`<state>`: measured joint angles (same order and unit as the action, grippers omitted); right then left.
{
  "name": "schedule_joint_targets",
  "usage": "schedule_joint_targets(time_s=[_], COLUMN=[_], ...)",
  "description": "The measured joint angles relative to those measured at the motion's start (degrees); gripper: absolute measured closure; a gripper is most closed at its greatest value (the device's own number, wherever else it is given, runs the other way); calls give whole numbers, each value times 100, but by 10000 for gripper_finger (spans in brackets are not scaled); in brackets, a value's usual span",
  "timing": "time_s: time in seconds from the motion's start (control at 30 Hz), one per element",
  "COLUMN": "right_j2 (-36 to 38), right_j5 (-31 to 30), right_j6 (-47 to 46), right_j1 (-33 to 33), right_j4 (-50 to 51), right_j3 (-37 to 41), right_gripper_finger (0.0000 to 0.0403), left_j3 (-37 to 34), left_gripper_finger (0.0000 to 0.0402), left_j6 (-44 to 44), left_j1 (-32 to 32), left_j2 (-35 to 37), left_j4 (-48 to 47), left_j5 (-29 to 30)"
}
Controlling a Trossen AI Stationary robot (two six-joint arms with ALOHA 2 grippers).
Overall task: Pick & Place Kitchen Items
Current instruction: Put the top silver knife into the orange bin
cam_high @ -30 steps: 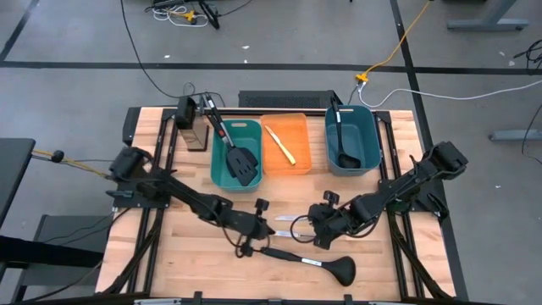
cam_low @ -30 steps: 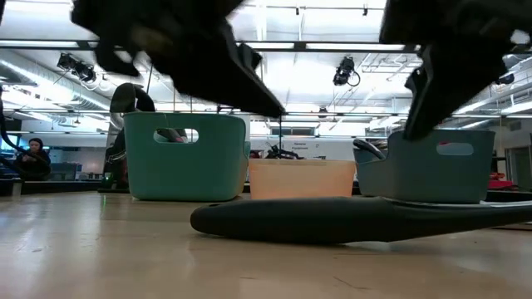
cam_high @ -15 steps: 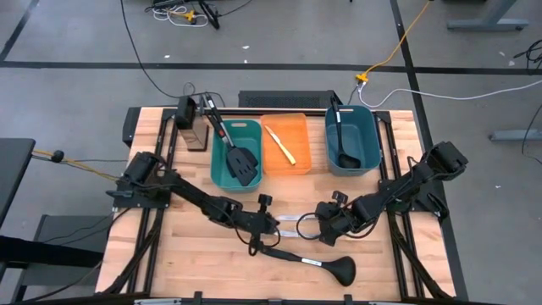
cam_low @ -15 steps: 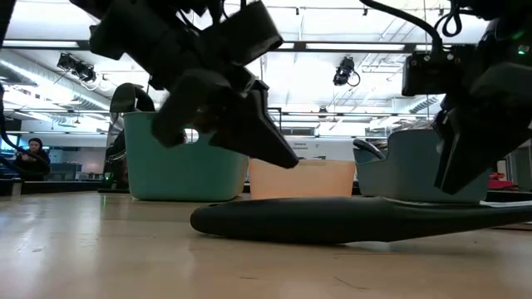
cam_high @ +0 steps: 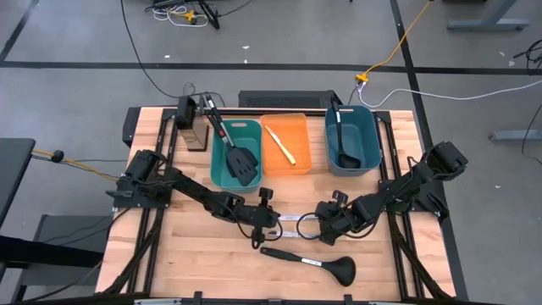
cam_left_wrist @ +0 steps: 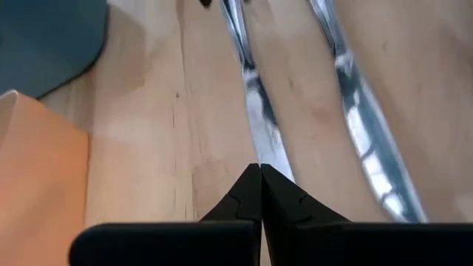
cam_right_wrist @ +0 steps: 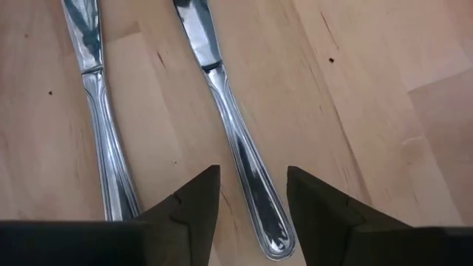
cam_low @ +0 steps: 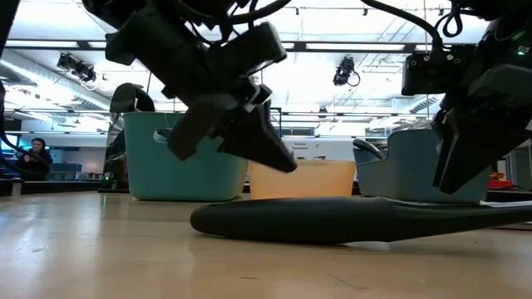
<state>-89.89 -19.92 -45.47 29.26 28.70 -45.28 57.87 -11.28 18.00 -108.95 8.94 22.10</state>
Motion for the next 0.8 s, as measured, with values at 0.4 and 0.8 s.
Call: schedule_joint_targets(time_s=[0.4,0.8], right_j2=[2,2], right_j5=[-11,106], right_j6=[-14,4], right_j1=[0,0], right_j4=[-105,-66], right_j3=[2,2], right_gripper_finger=[238,238], left_j3=[87,83], left_gripper_finger=[401,401], left_j6=[-163,-211], left_j1=[-26,-66], left_j2=[-357,-642], left_j4=[9,204], left_j5=[56,-395])
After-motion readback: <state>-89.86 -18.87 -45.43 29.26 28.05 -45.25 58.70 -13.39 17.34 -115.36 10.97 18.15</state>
